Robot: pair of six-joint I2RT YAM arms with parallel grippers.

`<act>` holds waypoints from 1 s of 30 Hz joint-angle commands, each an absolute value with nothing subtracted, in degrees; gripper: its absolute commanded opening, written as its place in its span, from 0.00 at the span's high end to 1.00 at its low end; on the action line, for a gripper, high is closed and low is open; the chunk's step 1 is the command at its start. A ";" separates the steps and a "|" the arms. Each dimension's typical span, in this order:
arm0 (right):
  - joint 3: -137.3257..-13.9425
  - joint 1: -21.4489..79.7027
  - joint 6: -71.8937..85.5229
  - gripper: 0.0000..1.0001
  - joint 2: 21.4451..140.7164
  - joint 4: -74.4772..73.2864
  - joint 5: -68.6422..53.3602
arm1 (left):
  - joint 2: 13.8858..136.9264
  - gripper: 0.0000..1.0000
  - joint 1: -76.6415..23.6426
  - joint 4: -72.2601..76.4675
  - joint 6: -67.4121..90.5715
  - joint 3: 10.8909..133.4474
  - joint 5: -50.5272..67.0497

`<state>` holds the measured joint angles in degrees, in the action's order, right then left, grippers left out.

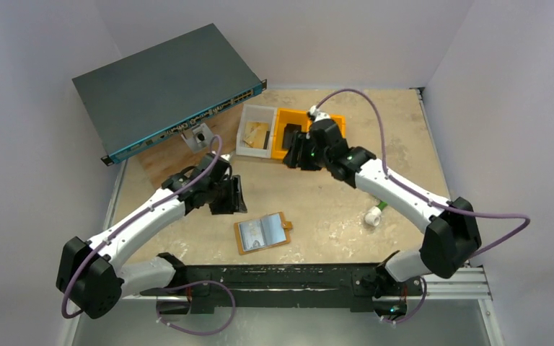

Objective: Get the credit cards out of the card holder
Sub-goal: Place the credit card in the storage box, then remove the credit card from the card holder.

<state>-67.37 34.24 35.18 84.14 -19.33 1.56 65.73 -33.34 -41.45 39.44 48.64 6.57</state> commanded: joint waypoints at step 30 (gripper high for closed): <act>-63.74 60.94 43.35 0.96 94.39 -19.58 -0.77 | 68.52 0.55 -31.29 -34.17 45.04 36.96 10.19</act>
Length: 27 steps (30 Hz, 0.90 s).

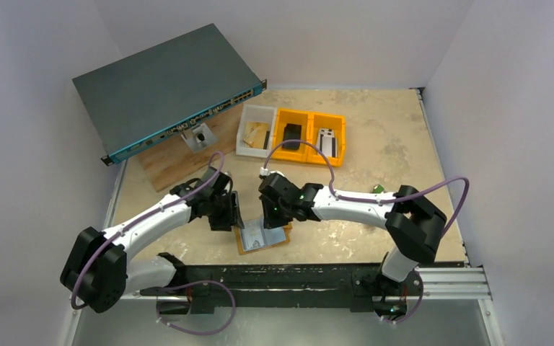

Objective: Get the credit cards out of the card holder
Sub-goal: Remove the credit card from the card holder.

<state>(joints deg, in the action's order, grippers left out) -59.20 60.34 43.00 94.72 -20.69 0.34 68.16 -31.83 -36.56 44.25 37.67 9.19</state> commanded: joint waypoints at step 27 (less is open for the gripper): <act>-53.92 59.50 45.64 0.81 90.59 -24.10 9.78 | 70.34 0.56 -31.32 -34.02 43.51 36.83 10.99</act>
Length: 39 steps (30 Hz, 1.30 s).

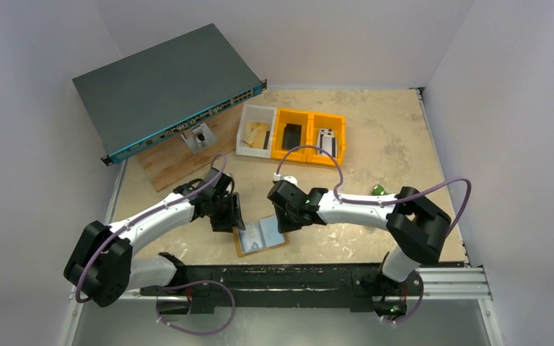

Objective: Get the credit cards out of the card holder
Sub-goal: Remove the credit card from the card holder.

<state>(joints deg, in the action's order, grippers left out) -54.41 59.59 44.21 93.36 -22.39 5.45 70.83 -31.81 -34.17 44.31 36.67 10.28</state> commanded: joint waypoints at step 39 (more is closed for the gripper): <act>-47.33 54.47 49.37 0.65 98.90 5.93 -17.47 | 73.60 0.97 -31.40 -27.17 45.85 33.57 17.30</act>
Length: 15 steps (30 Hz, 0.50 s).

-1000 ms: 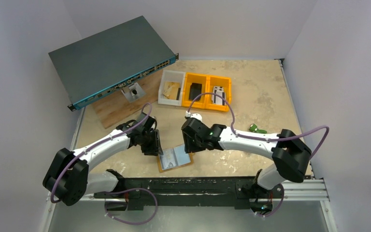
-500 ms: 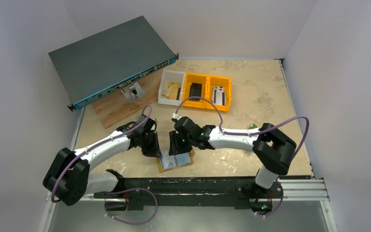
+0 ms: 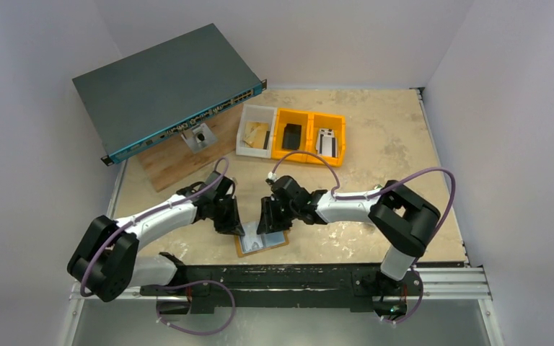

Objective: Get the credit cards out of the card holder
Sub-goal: Remove the credit card from the card holder.

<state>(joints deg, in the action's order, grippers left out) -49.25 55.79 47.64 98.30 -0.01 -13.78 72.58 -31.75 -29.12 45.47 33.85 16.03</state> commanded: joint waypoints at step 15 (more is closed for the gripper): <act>-40.48 50.41 53.36 0.68 101.37 17.68 -25.67 | 78.24 1.00 -31.54 -25.48 46.49 34.34 17.55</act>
